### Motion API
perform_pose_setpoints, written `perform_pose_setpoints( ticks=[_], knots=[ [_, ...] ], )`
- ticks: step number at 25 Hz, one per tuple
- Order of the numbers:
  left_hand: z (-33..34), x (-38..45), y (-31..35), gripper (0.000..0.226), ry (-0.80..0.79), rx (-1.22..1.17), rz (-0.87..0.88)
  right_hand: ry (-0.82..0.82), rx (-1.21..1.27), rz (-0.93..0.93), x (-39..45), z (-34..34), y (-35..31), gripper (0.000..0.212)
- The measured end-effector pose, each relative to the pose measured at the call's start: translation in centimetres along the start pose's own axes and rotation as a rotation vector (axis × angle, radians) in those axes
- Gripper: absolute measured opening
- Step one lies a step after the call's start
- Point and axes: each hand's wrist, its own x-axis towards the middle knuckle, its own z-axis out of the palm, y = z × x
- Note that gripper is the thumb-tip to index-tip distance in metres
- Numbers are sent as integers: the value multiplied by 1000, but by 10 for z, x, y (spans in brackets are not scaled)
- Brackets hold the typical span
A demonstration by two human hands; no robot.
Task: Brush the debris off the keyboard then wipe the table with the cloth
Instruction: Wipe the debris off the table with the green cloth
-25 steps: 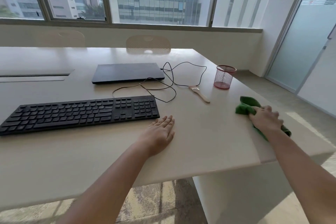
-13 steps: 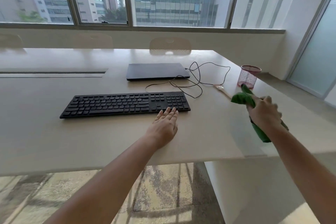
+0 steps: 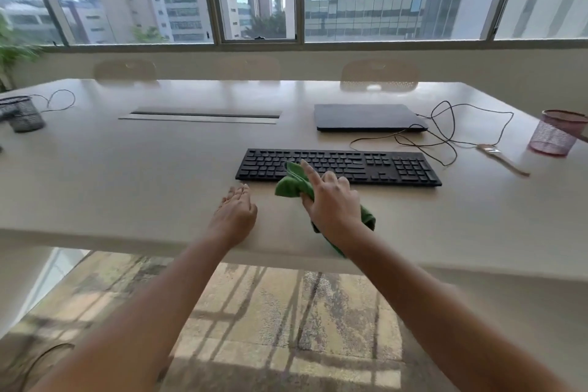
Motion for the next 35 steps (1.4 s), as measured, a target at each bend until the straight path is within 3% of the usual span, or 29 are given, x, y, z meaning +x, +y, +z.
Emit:
perform_pose_setpoints(
  ticks=[3, 7, 14, 16, 19, 24, 35],
  knots=[
    [-6, 6, -37, 49, 29, -143, -69, -31, -24, -166, 1, 23, -66, 57],
    [-17, 11, -58, 44, 112, -339, -205, -270, 44, -332, 18, 50, -104, 49],
    [-11, -2, -34, 52, 32, -103, -133, -329, -6, -301, 27, 48, -94, 46],
    [-5, -3, -19, 52, 25, -84, -110, -334, -8, -259, 26, 46, -79, 46],
    [15, -4, 50, 51, -57, -110, 104, -268, -33, -116, 13, 26, -9, 46],
    [33, 0, 77, 52, -107, -77, 157, -300, -42, -88, -1, 18, 22, 47],
    [103, -27, 256, 60, -214, 60, 524, -280, -86, 226, -39, -43, 228, 43]
  ],
)
